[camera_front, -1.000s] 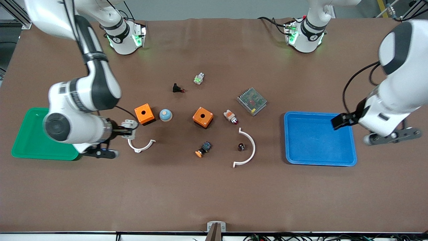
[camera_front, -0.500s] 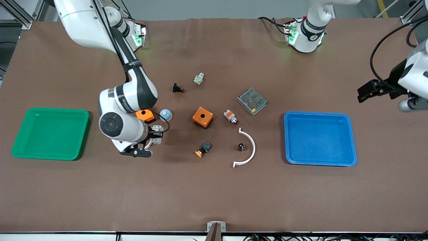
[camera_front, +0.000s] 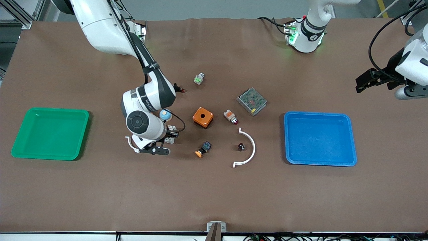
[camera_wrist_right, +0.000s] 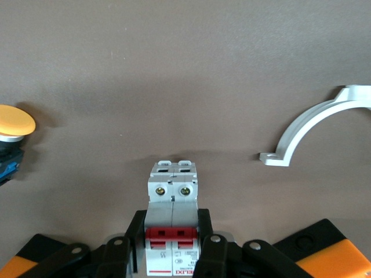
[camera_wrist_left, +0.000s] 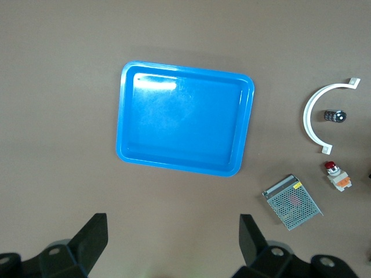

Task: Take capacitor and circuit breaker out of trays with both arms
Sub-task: 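Lower the breaker beside the orange box and open the right gripper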

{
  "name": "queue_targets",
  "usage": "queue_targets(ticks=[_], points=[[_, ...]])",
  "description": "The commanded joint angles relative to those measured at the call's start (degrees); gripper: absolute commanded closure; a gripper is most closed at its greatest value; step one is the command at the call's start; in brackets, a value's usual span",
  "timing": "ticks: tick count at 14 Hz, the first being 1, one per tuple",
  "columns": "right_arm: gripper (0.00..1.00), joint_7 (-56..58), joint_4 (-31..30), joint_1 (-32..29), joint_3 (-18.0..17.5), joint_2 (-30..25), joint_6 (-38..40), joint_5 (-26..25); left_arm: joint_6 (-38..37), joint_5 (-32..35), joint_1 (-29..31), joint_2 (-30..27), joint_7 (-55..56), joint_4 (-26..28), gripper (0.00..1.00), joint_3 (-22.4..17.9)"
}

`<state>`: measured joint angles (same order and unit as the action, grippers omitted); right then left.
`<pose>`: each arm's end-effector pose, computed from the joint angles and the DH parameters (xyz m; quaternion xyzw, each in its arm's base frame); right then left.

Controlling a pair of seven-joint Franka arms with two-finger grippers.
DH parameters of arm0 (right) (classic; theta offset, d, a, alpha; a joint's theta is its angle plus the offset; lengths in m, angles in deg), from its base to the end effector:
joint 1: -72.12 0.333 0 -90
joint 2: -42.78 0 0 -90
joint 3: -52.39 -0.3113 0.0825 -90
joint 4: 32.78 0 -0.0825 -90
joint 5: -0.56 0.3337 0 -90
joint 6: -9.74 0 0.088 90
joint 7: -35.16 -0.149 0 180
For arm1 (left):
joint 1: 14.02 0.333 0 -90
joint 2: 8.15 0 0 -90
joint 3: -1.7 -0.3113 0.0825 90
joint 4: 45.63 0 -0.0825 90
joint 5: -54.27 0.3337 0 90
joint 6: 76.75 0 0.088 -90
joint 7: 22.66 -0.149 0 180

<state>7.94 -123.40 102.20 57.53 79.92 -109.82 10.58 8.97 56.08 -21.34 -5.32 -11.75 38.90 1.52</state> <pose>0.5665 0.2868 0.2338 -0.9947 0.0610 0.0821 0.0101 0.5077 -0.0587 0.5863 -0.9992 -0.0338 0.0116 0.0179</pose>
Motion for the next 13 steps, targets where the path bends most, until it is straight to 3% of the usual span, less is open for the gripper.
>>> queue_targets(ticks=[1,6,7,8,9,11,13], points=[[0.77,-0.47,0.44,0.59,0.75,0.39,-0.41,1.41,1.03,0.65,7.65,-1.60,-1.16,1.59,0.00,7.90],[0.75,-0.47,0.36,0.76,0.75,1.19,-1.73,1.41,0.94,0.56,12.42,-2.57,-0.90,2.56,0.00,13.19],[0.64,-0.47,0.36,0.76,0.75,1.19,-1.56,1.33,1.03,0.56,12.42,-2.57,-0.90,2.56,0.00,13.28],[0.28,-1.00,0.36,0.76,0.83,1.01,-1.12,1.32,1.03,0.56,12.51,-2.66,-0.55,2.56,0.00,13.37],[0.00,-3.26,0.36,0.76,0.83,0.75,-0.86,1.24,1.03,0.56,12.51,-2.66,-0.20,2.56,0.00,13.46],[0.00,-5.83,0.27,1.20,0.92,-2.57,4.99,0.71,1.12,0.56,12.42,-2.66,-0.19,2.21,0.00,13.72],[0.00,-5.92,0.18,1.03,1.10,-9.59,14.12,0.62,1.12,0.65,12.33,-2.48,0.07,2.12,0.00,13.72]])
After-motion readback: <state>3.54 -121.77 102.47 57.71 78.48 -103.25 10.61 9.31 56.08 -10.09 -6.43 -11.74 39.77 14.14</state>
